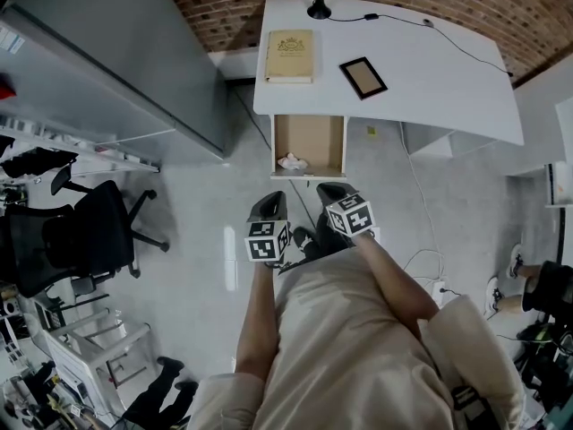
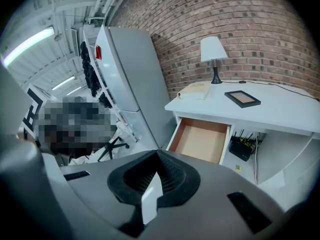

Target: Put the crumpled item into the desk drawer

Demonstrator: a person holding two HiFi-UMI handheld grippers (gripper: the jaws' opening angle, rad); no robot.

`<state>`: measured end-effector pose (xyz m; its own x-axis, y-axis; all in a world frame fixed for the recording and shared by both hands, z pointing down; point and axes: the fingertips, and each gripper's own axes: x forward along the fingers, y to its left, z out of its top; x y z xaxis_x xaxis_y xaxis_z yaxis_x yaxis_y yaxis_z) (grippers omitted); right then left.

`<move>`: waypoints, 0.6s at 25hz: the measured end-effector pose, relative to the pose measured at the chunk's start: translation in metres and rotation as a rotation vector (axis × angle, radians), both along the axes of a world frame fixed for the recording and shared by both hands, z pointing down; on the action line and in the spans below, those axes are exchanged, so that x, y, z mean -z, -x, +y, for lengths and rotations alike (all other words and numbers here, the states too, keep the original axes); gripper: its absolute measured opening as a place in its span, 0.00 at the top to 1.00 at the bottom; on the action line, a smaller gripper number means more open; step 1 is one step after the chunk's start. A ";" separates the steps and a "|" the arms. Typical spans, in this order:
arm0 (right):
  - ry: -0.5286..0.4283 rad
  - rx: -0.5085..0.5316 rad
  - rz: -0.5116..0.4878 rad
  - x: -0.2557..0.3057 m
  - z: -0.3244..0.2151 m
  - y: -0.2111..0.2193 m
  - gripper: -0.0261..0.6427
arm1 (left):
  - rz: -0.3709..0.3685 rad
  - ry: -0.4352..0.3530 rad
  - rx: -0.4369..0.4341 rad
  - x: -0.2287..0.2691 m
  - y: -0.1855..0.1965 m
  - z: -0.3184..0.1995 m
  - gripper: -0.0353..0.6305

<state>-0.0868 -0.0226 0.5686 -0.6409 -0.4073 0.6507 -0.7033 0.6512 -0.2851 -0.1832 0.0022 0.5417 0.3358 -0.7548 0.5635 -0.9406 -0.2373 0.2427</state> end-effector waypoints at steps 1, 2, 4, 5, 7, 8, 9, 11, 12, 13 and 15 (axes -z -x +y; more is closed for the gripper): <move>-0.002 -0.006 0.002 0.000 -0.002 0.000 0.92 | 0.000 0.002 0.001 0.000 0.000 0.000 0.92; -0.003 -0.009 0.003 0.000 -0.003 0.000 0.92 | 0.000 0.003 0.002 -0.001 0.001 0.000 0.92; 0.000 -0.005 0.009 -0.001 -0.003 0.002 0.92 | 0.001 0.007 0.002 -0.002 0.001 0.000 0.92; 0.004 0.002 0.014 -0.003 -0.001 0.003 0.92 | 0.001 0.009 0.003 -0.003 0.001 0.000 0.92; 0.010 0.021 0.025 -0.004 0.002 0.005 0.92 | -0.001 0.013 0.004 -0.003 0.001 0.001 0.92; 0.011 0.029 0.028 -0.005 0.002 0.006 0.92 | -0.002 0.013 0.006 -0.003 0.001 0.001 0.92; 0.011 0.034 0.030 -0.005 0.002 0.007 0.92 | -0.003 0.014 0.008 -0.003 0.001 0.000 0.92; 0.012 0.041 0.029 -0.005 0.003 0.008 0.92 | -0.006 0.022 0.010 -0.005 0.002 0.000 0.92; 0.013 0.043 0.029 -0.005 0.003 0.008 0.92 | -0.007 0.030 0.009 -0.007 0.003 0.001 0.92; 0.015 0.046 0.030 -0.005 0.004 0.009 0.92 | -0.009 0.038 0.008 -0.008 0.003 0.003 0.92; 0.018 0.048 0.032 -0.005 0.007 0.008 0.92 | -0.010 0.045 0.007 -0.009 0.003 0.006 0.92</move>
